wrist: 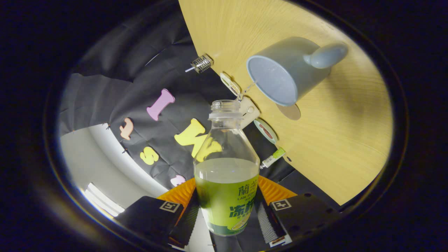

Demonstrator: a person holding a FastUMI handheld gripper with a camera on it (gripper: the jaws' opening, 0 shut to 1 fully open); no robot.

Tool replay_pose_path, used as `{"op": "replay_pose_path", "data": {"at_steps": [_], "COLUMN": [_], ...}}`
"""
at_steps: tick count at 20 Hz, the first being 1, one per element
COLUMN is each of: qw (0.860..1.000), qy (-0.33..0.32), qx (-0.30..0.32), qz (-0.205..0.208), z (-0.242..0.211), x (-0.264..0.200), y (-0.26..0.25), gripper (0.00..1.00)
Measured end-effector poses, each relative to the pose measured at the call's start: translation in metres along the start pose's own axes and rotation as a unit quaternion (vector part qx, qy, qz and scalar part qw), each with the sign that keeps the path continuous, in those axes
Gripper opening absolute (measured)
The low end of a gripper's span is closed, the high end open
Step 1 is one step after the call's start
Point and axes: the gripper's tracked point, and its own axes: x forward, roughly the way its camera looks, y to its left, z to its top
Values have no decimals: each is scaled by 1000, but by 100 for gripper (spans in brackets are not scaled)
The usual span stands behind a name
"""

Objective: Take the bottle from table, then pour the juice into the cup, finally place the bottle on the coaster

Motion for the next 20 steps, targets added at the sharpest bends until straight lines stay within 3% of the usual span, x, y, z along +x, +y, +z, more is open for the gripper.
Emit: {"op": "replay_pose_path", "data": {"at_steps": [13,20], "qw": [997,998], "qy": [-13,-17], "qx": [72,51], "qz": [23,19], "z": [3,3], "x": [-4,-3], "y": [4,6], "gripper": [79,79]}}
